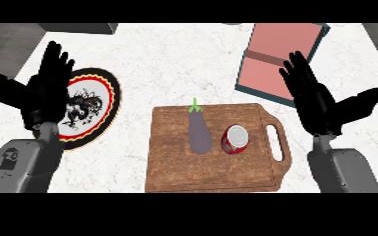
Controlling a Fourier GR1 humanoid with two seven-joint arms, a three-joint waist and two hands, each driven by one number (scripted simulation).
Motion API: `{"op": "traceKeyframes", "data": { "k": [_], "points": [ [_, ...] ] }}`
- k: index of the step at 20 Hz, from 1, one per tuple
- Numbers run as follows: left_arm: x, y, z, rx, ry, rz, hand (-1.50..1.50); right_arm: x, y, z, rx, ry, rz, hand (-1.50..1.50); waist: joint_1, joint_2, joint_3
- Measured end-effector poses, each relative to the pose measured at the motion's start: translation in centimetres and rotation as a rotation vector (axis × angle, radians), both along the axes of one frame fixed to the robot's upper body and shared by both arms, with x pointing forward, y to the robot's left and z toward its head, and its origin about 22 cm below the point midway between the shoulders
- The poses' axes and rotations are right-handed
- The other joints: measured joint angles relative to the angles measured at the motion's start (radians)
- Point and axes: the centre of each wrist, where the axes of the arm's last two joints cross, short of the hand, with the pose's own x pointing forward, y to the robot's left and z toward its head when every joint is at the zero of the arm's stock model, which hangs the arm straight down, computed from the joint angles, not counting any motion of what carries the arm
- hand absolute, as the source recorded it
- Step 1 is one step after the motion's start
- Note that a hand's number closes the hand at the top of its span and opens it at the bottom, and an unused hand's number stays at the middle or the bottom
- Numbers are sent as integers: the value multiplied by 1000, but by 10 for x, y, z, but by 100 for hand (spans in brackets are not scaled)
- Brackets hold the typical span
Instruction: Pick the can from the cutting board and place it in the cardboard box
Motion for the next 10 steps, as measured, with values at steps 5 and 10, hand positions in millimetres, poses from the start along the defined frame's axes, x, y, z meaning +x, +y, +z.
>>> {"op": "traceKeyframes", "data": {
  "k": [5,10],
  "points": [
    [-6,6,7,196,-63,-133,0,-1,-10,54,-167,-191,-78,-150,-79,-10,-10],
    [-14,1,5,366,-86,-335,0,-19,-41,92,-540,-270,-178,-150,-134,-18,-18]
  ]
}}
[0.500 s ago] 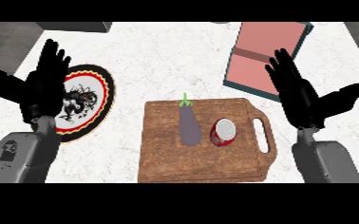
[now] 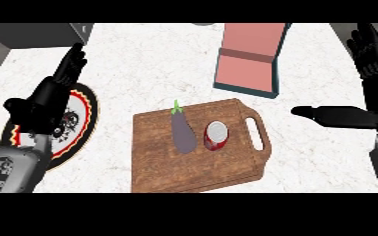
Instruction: Pick the can from the cutting board and place it in the cardboard box
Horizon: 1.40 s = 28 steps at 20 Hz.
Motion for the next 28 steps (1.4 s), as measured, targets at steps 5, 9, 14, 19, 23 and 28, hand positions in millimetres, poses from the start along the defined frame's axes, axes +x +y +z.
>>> {"op": "traceKeyframes", "data": {
  "k": [5,9,14,19,23,28],
  "points": [
    [-7,-2,-11,59,-12,-122,0,-36,7,13,-255,-56,-6,-150,16,12,3],
    [-12,-5,-13,77,-19,-168,0,-61,19,20,-447,-66,36,-150,33,16,5],
    [-9,-4,-17,83,-30,-192,0,-82,39,32,-659,57,92,-150,47,22,4],
    [-5,-13,-17,92,-40,-222,0,-92,67,45,-860,212,156,-150,70,25,2],
    [-2,-17,-19,95,-41,-237,0,-93,97,51,-970,310,180,-150,81,27,2],
    [-1,-13,-14,96,-42,-240,0,-86,131,50,-1012,352,229,-150,86,25,2]
  ]
}}
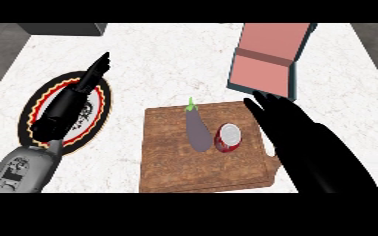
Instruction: Pick the can from the cutting board and place it in the cardboard box
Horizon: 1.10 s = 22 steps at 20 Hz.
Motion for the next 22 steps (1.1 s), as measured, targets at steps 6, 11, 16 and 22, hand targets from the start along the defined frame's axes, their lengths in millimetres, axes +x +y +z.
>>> {"op": "traceKeyframes", "data": {
  "k": [6,11,16,22],
  "points": [
    [0,-2,0,-9,2,8,0,14,37,-16,-16,81,4,-150,-7,-1,1],
    [-1,5,-2,-12,3,14,0,26,60,-22,-21,126,1,-150,-14,-2,2],
    [-3,10,-5,-10,4,22,0,30,73,-34,-77,126,-18,-150,-20,-3,3],
    [-6,6,-6,-11,7,23,0,36,86,-40,-101,108,-36,-150,-23,-3,4]
  ]
}}
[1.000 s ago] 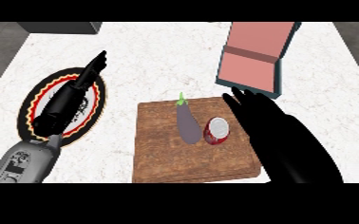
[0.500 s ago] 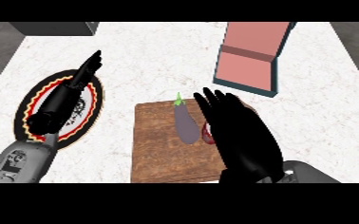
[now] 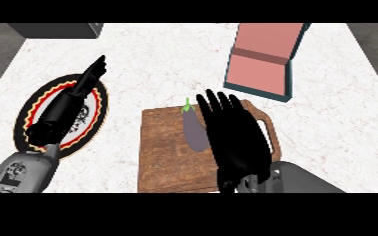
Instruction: Pick the can from the cutting board and place it in the cardboard box
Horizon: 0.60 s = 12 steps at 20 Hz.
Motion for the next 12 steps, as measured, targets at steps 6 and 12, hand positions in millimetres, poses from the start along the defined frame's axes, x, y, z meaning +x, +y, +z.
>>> {"op": "traceKeyframes", "data": {
  "k": [6,12],
  "points": [
    [2,0,2,0,0,2,0,8,10,-20,-62,16,-27,-150,-3,1,0],
    [0,2,-1,-1,4,-3,0,14,2,-36,-102,31,-58,-150,-3,2,1]
  ]
}}
